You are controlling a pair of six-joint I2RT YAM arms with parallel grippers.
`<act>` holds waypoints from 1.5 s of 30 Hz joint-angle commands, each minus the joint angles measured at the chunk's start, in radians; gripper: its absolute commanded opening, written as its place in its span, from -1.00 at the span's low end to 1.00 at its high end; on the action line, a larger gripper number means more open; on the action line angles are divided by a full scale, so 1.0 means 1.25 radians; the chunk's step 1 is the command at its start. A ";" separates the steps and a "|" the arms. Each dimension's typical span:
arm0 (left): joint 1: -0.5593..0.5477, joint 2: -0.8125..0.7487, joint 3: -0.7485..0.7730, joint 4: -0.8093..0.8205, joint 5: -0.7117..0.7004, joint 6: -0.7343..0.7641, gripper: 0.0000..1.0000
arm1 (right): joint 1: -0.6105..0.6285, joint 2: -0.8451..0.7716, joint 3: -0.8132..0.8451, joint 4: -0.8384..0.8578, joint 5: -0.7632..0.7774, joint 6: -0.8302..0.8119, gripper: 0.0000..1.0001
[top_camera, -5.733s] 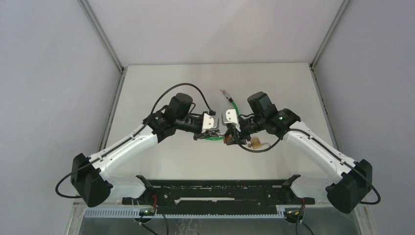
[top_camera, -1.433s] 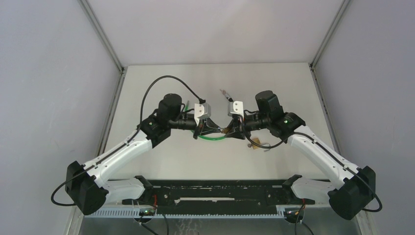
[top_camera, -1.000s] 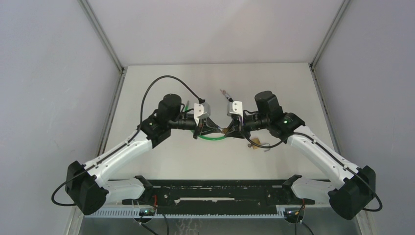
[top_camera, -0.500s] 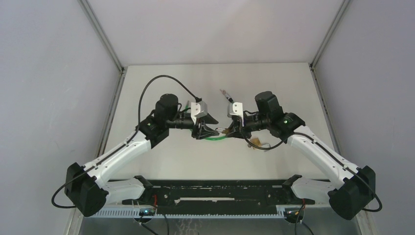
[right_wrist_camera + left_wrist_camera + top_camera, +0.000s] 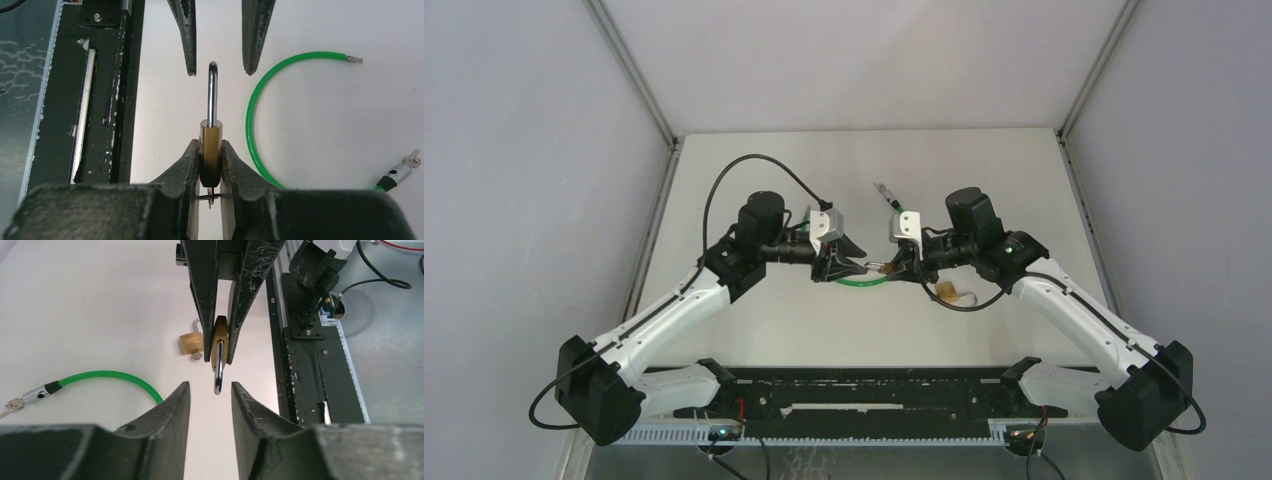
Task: Lock with the key
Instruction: Lock the lock.
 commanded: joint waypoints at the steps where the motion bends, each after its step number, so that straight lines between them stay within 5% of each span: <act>1: 0.004 -0.007 -0.018 0.003 0.033 0.017 -0.28 | 0.005 -0.024 0.004 0.015 -0.006 -0.015 -1.00; 23: -0.012 0.024 -0.026 0.057 0.050 -0.045 -0.97 | 0.006 -0.024 0.004 0.024 0.003 -0.001 -1.00; 45: -0.047 0.077 -0.047 0.155 0.029 -0.135 -0.99 | 0.032 -0.028 0.004 0.061 0.002 0.049 -1.00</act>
